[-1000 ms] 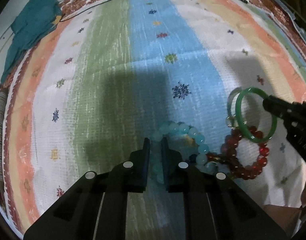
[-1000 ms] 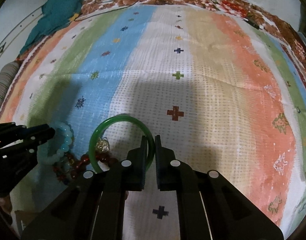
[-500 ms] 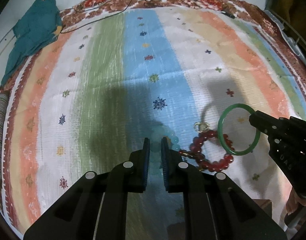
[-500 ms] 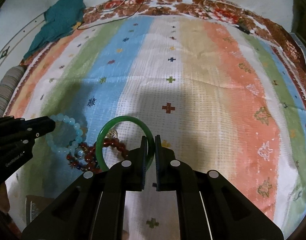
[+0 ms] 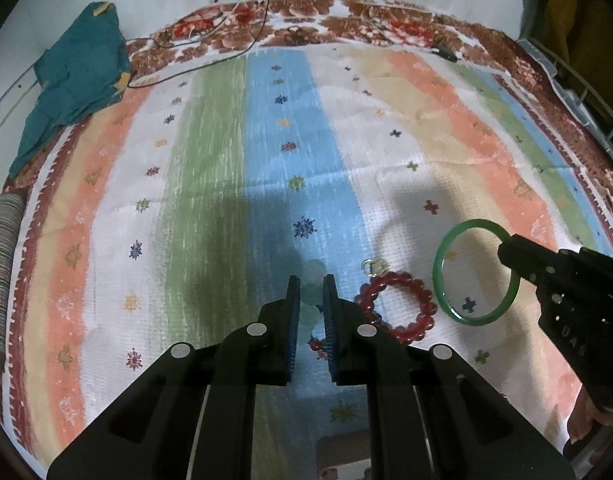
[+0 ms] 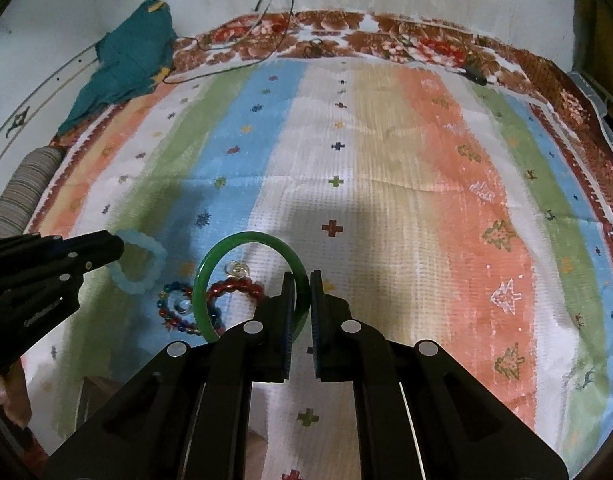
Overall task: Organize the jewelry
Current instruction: 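Lift the bangle and light blue bracelet and carry them toward the tin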
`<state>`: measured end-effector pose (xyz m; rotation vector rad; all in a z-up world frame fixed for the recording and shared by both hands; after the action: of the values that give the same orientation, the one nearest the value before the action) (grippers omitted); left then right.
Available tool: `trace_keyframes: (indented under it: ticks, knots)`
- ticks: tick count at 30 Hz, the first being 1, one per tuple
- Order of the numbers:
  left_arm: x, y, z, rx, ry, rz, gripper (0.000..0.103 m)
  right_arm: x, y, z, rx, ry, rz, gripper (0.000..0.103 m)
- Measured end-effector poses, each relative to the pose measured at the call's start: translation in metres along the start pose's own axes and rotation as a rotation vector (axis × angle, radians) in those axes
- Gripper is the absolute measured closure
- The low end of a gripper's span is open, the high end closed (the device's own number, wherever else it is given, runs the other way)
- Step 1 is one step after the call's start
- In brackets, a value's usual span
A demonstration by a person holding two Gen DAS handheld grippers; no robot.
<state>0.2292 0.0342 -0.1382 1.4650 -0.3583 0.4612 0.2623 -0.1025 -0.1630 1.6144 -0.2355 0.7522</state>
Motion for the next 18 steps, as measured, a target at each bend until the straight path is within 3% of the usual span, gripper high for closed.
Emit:
trace_keyframes:
  ticks: [18]
  knots:
    - [-0.004,0.045,0.009,-0.001,-0.025,0.084,0.092,-0.009,0.035,-0.007,-0.020,0.016,0.063,0.094]
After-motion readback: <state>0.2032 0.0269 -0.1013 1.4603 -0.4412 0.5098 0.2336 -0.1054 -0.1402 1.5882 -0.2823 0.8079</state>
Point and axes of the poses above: each gripper's, at about its wrist camera, not at the fingertips, and y roughly against the way its jaws point, z to its right, x to its top, the point moved 9 cm from there along -y, roughly the way its jaws point, and after that the axes turned 4 degrees about -x, right-handed, at the moved point
